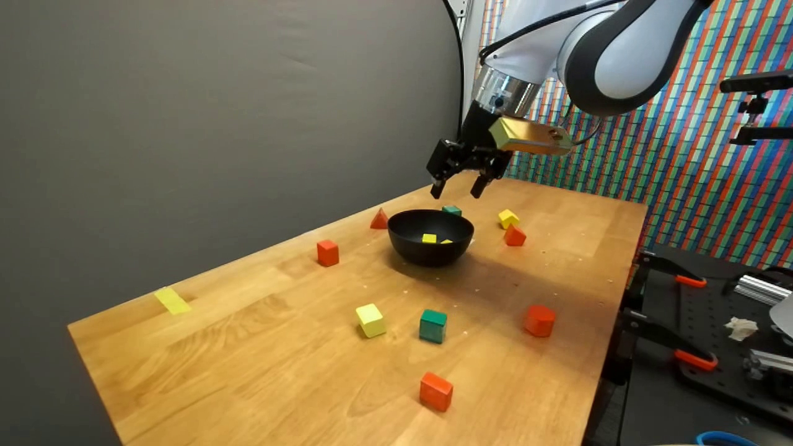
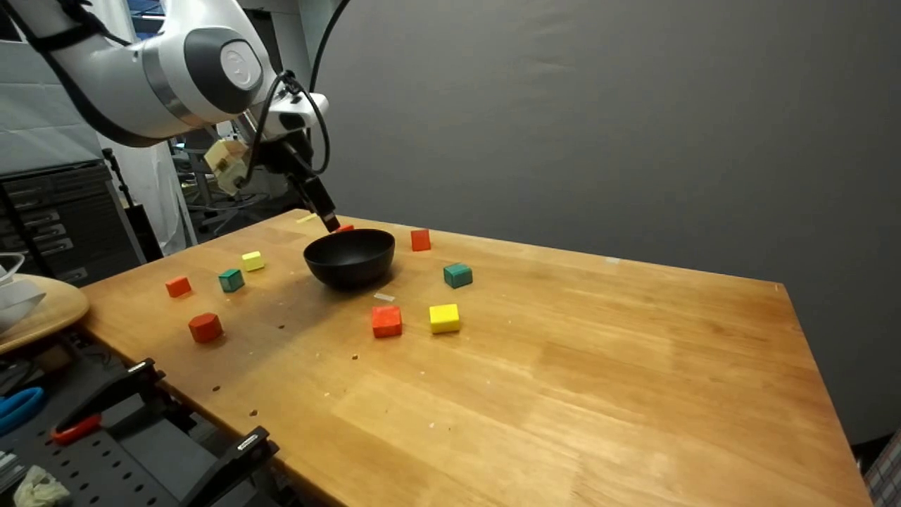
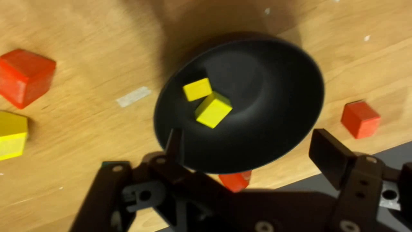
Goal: Remove all the blocks from the bowl
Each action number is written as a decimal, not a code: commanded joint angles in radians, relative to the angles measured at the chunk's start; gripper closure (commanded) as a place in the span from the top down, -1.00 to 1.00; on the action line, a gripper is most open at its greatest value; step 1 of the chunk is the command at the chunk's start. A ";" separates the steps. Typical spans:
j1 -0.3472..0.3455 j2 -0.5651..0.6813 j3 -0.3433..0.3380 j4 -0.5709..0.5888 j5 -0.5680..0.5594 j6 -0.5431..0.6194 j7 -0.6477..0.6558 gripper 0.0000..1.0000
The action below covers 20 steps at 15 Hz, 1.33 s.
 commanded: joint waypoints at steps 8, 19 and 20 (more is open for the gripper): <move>0.044 0.200 -0.115 0.104 -0.123 0.250 -0.017 1.00; -0.047 0.291 -0.040 0.178 -0.114 0.211 -0.065 1.00; -0.079 0.290 -0.006 0.184 -0.112 0.204 -0.065 1.00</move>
